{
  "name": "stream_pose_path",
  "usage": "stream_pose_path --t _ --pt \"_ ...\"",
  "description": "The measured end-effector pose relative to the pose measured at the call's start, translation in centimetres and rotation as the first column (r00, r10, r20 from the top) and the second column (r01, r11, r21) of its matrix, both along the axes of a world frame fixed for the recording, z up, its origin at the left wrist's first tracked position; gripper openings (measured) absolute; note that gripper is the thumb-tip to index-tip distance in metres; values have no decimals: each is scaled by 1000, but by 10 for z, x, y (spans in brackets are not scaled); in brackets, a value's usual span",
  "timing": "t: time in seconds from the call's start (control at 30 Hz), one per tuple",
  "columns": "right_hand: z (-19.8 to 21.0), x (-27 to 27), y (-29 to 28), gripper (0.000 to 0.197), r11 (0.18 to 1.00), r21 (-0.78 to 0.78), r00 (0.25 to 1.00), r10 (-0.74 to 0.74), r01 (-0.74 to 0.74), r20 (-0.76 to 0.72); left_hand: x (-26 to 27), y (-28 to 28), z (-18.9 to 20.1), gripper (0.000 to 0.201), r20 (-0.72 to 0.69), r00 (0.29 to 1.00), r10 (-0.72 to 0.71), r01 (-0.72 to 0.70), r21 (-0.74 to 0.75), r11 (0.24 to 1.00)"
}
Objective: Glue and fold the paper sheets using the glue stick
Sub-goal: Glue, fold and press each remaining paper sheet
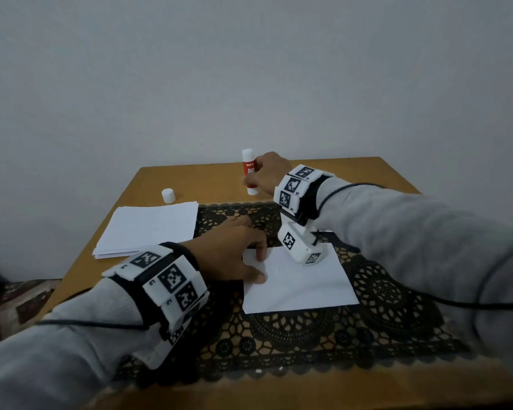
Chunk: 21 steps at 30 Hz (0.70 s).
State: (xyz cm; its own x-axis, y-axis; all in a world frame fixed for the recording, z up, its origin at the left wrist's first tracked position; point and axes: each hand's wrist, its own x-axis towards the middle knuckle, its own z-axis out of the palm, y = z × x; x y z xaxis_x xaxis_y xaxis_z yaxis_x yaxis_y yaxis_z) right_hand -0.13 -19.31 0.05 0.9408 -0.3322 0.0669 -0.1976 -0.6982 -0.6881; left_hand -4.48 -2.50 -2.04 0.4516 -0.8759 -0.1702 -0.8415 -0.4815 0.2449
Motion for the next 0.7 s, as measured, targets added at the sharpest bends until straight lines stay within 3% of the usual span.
stream_pose_path --t 0.33,0.47,0.57,0.7 --pt "25 -89 -27 25 928 -282 963 193 -241 -189 -19 2 11 36 58 998 17 -27 170 985" --pt "40 -106 -28 30 923 -308 970 196 -231 -140 -34 4 14 34 87 996 31 -40 100 994" --pt "44 -106 -26 29 959 -206 980 194 -197 -34 -55 7 12 35 136 989 -56 52 36 998" --pt "33 -108 -18 19 966 66 968 250 -249 -7 -84 11 6 49 145 980 -138 112 178 978"
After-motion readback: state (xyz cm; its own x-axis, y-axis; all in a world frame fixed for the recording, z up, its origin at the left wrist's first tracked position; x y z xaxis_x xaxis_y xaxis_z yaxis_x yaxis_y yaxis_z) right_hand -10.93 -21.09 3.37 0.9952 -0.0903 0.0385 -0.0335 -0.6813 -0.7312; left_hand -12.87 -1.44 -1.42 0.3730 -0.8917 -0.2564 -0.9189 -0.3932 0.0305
